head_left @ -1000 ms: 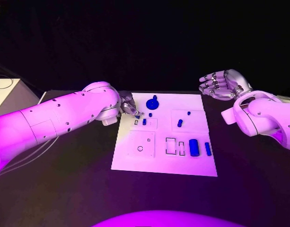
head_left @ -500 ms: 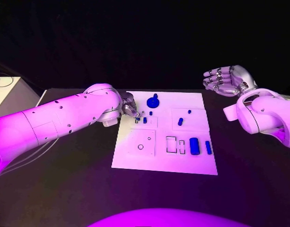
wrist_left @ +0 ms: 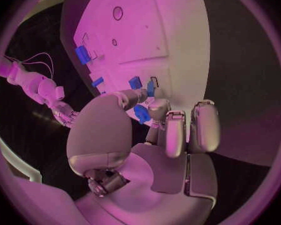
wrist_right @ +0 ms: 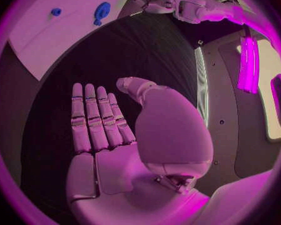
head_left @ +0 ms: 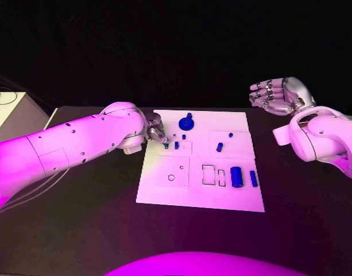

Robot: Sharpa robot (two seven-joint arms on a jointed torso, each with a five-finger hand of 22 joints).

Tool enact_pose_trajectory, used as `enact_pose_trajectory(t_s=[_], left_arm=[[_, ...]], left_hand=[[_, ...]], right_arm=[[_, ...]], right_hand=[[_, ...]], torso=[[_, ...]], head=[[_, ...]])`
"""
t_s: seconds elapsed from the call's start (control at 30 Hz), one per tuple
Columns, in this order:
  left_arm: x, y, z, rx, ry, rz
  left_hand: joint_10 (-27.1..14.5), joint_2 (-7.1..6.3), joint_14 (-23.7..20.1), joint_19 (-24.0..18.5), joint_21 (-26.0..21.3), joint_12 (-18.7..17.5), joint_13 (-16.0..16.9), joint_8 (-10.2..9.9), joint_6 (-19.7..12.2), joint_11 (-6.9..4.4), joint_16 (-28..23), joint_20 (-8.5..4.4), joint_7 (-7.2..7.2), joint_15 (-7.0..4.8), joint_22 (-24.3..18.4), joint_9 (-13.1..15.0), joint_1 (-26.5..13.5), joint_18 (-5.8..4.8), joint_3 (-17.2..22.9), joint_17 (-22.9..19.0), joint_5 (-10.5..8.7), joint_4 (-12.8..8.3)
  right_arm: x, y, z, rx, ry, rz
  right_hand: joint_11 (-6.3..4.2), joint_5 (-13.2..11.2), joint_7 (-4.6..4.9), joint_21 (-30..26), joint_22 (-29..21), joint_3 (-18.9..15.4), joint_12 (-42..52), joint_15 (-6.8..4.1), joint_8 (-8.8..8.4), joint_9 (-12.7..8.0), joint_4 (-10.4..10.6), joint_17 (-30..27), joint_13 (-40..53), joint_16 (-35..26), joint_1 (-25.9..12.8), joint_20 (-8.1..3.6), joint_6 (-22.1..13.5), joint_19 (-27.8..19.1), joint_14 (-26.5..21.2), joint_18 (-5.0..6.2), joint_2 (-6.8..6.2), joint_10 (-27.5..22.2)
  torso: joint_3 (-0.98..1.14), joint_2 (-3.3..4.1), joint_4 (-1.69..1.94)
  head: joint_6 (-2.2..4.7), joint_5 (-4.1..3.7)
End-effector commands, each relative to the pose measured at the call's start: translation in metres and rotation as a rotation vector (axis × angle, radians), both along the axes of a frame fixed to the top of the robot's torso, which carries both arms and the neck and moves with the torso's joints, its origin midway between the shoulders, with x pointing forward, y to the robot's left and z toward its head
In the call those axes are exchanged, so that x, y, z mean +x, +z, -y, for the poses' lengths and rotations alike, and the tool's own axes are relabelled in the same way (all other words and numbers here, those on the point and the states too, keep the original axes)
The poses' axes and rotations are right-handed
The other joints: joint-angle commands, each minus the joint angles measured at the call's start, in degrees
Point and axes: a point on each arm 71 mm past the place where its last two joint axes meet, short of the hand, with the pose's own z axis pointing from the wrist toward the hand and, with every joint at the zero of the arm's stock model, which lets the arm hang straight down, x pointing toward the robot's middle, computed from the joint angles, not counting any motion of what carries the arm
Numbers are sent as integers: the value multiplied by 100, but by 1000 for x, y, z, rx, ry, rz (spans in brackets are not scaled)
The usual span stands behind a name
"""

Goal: Assemble the parts on the task board

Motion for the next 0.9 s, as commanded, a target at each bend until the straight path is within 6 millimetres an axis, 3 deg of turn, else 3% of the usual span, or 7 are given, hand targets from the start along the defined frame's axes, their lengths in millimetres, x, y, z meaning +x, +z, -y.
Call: enact_pose_trajectory(t_s=[0.03, 0.23, 0.53, 0.9], left_arm=[[-1, 0, 1, 10, -11, -1], [-2, -1, 1, 15, -14, 0], [-2, -2, 1, 15, -15, 1], [-3, -4, 2, 24, -19, 1]], left_hand=[[37, 71, 539, 41, 19, 25, 5, 19, 38, 11, 29, -7, -5, -22, 45, 7, 8, -33, 1018, 1328, 20, -1046], [39, 71, 539, 39, 18, 23, 2, 19, 44, 9, 28, -8, -7, -24, 42, 6, 8, -32, 1021, 1326, 31, -1050], [39, 71, 539, 39, 18, 23, 2, 19, 44, 9, 28, -8, -7, -24, 42, 6, 8, -32, 1021, 1326, 31, -1050], [42, 71, 535, 41, 20, 20, -5, 18, 52, 7, 22, -10, -9, -26, 45, 4, 5, -33, 1023, 1315, 43, -1054]], right_arm=[[0, 2, 0, 3, 6, 18], [0, 1, 0, 3, 3, 13], [0, 1, 1, 2, -6, 13], [0, 1, 3, 2, -18, 16]], right_hand=[[4, 19, 208, -16, -5, -5, -23, 6, -38, -7, -22, -5, -5, -23, -48, 28, 40, 12, 34, 72, 4, 28], [5, 29, 208, -15, -17, -7, -29, 7, -42, -9, -22, -12, -8, -29, -58, 29, 40, 15, 40, 72, 5, 33], [5, 41, 208, -15, -28, -8, -36, 7, -45, -11, -24, -19, -10, -35, -65, 29, 41, 18, 45, 72, 6, 37], [3, 83, 207, -13, -62, -3, -52, 5, -52, -16, -30, -39, -13, -52, -80, 28, 47, 29, 61, 72, 17, 52]], torso=[[-3, 1, -6], [-7, 2, 7], [-3, 8, -11], [-2, 5, -2]], head=[[-7, 3], [-10, -3], [-8, -14], [-35, -18]])
